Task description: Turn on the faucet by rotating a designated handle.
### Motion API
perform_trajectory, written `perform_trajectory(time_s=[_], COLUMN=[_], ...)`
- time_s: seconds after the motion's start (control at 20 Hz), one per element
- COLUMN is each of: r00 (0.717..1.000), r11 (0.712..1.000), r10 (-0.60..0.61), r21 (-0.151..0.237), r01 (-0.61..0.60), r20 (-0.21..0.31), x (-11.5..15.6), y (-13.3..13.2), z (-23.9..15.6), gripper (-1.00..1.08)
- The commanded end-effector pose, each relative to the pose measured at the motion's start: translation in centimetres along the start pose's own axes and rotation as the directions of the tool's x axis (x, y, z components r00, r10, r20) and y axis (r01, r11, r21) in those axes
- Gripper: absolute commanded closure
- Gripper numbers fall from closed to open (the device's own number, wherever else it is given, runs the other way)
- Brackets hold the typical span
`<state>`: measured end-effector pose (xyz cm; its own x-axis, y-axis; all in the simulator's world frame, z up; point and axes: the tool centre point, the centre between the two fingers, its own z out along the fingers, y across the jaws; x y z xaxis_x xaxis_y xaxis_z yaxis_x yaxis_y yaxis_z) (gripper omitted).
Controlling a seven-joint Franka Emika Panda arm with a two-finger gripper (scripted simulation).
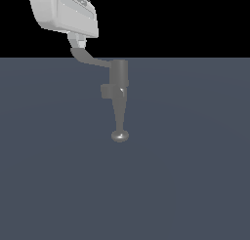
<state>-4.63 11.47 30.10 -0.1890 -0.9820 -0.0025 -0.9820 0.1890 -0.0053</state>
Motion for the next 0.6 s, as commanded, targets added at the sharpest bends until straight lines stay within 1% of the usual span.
perform_trajectory(time_s=[0.0,0.55], r00=[1.000,1.000], r11=[1.000,1.000], r10=[0.006,0.004], r21=[-0.002,-0.004], r01=[-0.006,-0.004], r20=[-0.002,-0.002], x=[1.0,3.6], y=[0.6,3.5], z=[0.0,0.0], gripper=[1.08,1.08])
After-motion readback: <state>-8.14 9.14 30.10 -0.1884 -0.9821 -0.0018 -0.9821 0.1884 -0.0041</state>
